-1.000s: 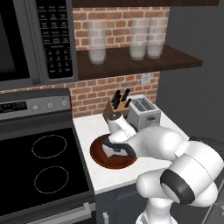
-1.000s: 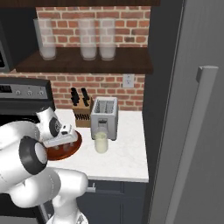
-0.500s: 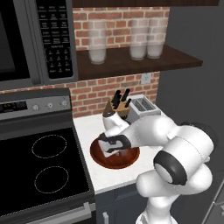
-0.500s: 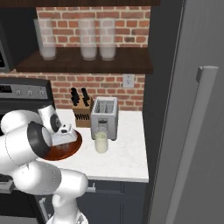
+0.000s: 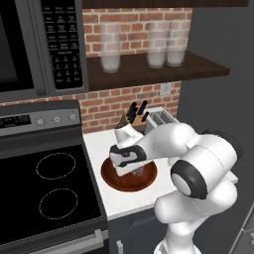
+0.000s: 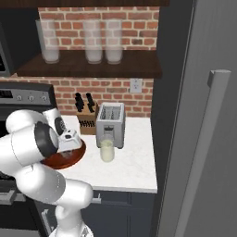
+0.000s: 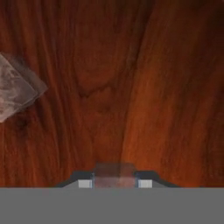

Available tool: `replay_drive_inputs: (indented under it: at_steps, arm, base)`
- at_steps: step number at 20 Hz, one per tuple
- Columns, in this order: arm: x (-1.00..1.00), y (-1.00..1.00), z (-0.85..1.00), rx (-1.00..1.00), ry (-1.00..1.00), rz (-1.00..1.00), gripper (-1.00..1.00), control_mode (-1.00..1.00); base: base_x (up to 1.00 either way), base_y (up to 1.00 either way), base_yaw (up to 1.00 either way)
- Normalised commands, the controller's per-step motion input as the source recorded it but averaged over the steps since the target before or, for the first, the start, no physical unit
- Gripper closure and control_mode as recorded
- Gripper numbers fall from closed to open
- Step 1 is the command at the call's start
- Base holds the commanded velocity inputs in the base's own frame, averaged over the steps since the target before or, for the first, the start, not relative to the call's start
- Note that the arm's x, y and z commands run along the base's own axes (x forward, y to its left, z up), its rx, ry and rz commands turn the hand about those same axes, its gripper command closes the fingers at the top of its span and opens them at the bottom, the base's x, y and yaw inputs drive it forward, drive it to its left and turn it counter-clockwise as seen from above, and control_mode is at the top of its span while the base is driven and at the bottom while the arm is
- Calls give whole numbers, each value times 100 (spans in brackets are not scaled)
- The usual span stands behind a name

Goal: Grab a lemon wedge from the fridge and one ice cube from the ice bowl, and put them in the glass of lemonade.

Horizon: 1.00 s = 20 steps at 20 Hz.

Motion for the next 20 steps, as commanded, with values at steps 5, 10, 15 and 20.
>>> replay_drive_inputs:
  at_steps: [5,10,15,20]
  arm:
    - [-39,-7,65,0,-13,-4,100,-100]
    - [-41,-33,74,0,-18,-4,100,-100]
    - [-28,-66,68,0,-21,-2,100,-100]
    - [-8,-69,64,-1,-12,-1,100,-100]
  base:
    - [0,0,0]
    - [0,0,0]
    - [0,0,0]
    - [0,0,0]
